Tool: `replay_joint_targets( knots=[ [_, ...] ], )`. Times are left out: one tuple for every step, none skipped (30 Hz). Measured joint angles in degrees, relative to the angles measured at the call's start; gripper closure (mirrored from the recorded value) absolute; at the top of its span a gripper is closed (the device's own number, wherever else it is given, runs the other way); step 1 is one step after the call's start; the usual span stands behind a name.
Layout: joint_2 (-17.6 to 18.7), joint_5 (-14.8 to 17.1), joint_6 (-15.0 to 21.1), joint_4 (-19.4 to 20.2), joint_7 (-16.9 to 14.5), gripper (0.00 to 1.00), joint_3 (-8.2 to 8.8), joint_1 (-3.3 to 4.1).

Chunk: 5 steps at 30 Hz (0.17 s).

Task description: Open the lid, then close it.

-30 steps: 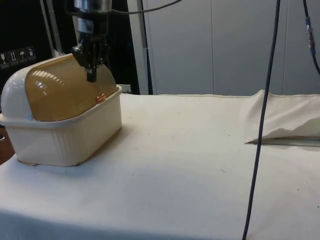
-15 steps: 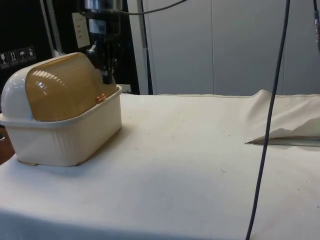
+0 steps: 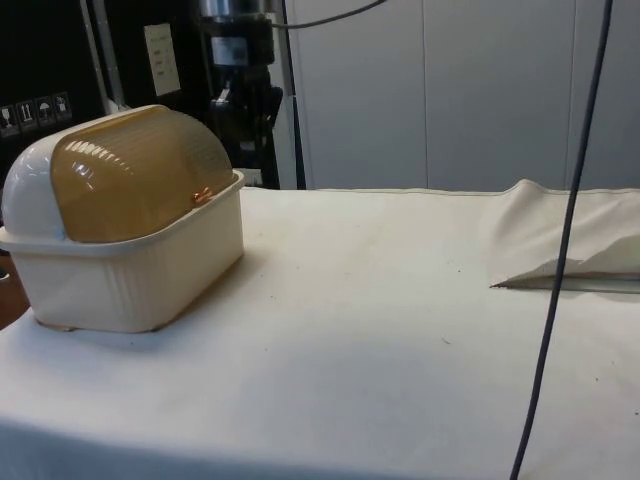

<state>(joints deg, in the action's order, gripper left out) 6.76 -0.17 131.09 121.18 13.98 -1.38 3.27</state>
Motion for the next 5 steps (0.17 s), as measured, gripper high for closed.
replay_joint_targets(
  knots=[
    [-0.5, 0.0, -0.2, 0.5, 0.0, 1.00, 0.00, 0.00],
    [-1.0, 0.0, -0.4, 1.1, 0.0, 1.00, 0.00, 0.00],
    [-1.5, 0.0, -0.6, 1.6, 0.0, 1.00, -0.06, 0.00],
    [-1.9, 0.0, -0.7, 2.1, 0.0, 1.00, -0.06, 0.00],
    [-2.4, 0.0, -0.9, 2.6, 0.0, 1.00, -0.06, 0.00]
  ],
)
